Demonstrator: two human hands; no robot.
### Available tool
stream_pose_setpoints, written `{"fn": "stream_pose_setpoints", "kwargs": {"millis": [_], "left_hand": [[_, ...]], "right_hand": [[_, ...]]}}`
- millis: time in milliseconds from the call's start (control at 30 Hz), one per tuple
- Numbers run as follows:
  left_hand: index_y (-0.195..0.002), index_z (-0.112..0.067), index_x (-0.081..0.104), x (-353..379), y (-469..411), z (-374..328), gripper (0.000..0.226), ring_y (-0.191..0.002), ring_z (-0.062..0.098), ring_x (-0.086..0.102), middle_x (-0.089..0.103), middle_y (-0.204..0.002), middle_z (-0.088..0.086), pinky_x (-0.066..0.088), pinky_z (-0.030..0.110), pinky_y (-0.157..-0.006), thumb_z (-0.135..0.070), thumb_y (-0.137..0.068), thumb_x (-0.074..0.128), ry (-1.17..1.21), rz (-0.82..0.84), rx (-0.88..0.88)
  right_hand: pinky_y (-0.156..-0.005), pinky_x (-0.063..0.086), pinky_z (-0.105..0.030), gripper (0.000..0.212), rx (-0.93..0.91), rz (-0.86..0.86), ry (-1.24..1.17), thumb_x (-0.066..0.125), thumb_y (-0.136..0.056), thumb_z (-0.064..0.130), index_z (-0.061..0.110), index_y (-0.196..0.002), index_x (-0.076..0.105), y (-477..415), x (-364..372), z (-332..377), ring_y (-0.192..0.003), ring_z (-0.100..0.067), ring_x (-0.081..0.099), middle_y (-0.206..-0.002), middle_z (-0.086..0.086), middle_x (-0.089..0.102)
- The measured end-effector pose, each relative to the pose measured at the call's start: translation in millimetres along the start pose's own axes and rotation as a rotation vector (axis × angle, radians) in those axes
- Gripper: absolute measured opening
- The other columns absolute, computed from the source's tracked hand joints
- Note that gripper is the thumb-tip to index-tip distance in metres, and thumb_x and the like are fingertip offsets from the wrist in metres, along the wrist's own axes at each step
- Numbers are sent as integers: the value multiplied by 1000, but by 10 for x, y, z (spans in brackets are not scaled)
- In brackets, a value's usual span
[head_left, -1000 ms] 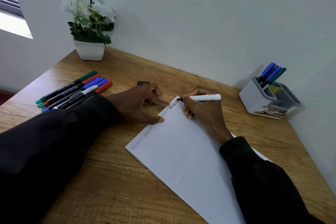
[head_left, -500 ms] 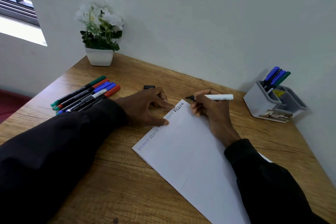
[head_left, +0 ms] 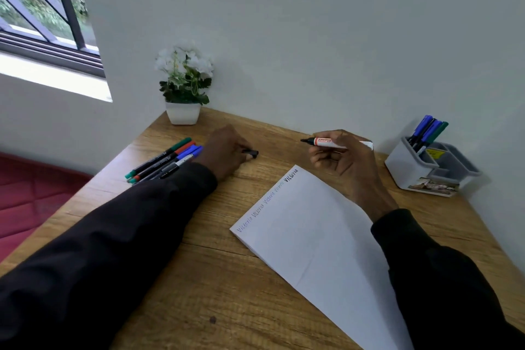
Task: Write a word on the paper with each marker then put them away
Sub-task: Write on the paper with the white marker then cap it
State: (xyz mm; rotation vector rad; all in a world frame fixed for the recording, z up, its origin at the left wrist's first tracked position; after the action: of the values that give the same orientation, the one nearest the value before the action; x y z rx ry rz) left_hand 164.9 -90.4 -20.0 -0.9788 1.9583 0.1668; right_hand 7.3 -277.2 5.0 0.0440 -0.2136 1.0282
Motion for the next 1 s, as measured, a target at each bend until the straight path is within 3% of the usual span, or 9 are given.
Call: {"fn": "stream_pose_setpoints", "kwargs": {"millis": [67, 133, 267, 333, 467, 700, 867, 1000], "left_hand": [[-108, -19, 73, -18, 25, -49, 21, -95, 16, 56, 62, -103, 2, 50, 31, -84, -21, -87, 69, 21, 14, 4], [-109, -18, 72, -61, 61, -74, 22, -95, 13, 56, 65, -106, 1, 45, 21, -78, -17, -88, 68, 39, 14, -3], [-110, -17, 72, -235, 213, -154, 25, -84, -7, 58, 68, -99, -10, 37, 2, -69, -11, -86, 70, 281, -53, -25], [-105, -19, 73, -304, 334, -211, 25, -81, -11, 63, 70, -91, -13, 42, 1, -69, -8, -82, 74, 446, -83, -33], [-102, -17, 75, -402, 566, -353, 28, -87, 1, 70, 75, -92, -7, 50, 6, -70, -5, -77, 78, 644, -109, -22], [-105, -10, 75, -583, 821, -645, 30, -91, 7, 72, 76, -97, -3, 55, 17, -80, -3, -76, 79, 643, -94, 93], [-103, -14, 76, -719, 947, -822, 28, -88, 4, 71, 76, -94, -6, 56, 17, -78, -4, -77, 78, 554, -106, 182], [-103, -17, 76, -726, 998, -963, 24, -81, 1, 68, 75, -89, -11, 50, 11, -68, -9, -81, 75, 433, -63, 244]], "right_hand": [[-62, 58, -32, 23, -36, -2, 40, 61, -91, 12, -7, -100, 70, 58, 5, 73, -67, -29, 66, -87, -28, 69], [-60, 56, -32, 10, -105, -19, 117, 63, -94, 2, -5, -99, 67, 156, 18, 169, -65, -31, 66, -83, -27, 70], [-67, 58, -36, 7, -195, -6, 232, 72, -92, -2, -5, -98, 70, 402, 24, 258, -72, -35, 71, -87, -27, 75], [-71, 59, -40, 9, -214, 35, 237, 72, -92, -2, -4, -101, 73, 543, 67, 266, -77, -39, 74, -93, -27, 77], [-68, 62, -40, 13, -304, 74, 297, 70, -94, -3, -4, -105, 75, 818, 215, 341, -79, -42, 77, -94, -22, 79], [-64, 63, -39, 13, -411, 50, 306, 71, -93, -4, -7, -106, 71, 1084, 395, 506, -75, -38, 78, -93, -18, 80], [-65, 63, -39, 13, -410, 62, 310, 72, -93, -3, -7, -105, 72, 1180, 445, 542, -76, -38, 78, -93, -18, 80], [-63, 63, -38, 13, -414, 81, 333, 73, -92, 1, -4, -105, 75, 1215, 495, 558, -77, -36, 78, -92, -16, 81]]}}
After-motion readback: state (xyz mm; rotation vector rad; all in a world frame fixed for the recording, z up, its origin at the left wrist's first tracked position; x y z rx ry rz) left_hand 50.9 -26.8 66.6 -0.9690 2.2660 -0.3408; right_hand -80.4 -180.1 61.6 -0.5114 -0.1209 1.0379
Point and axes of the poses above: each hand's wrist, its own y-axis away from the middle knuckle, its own x-axis out of the palm, z = x × y, the point moved 9 cm from there along -y, towards the middle knuckle
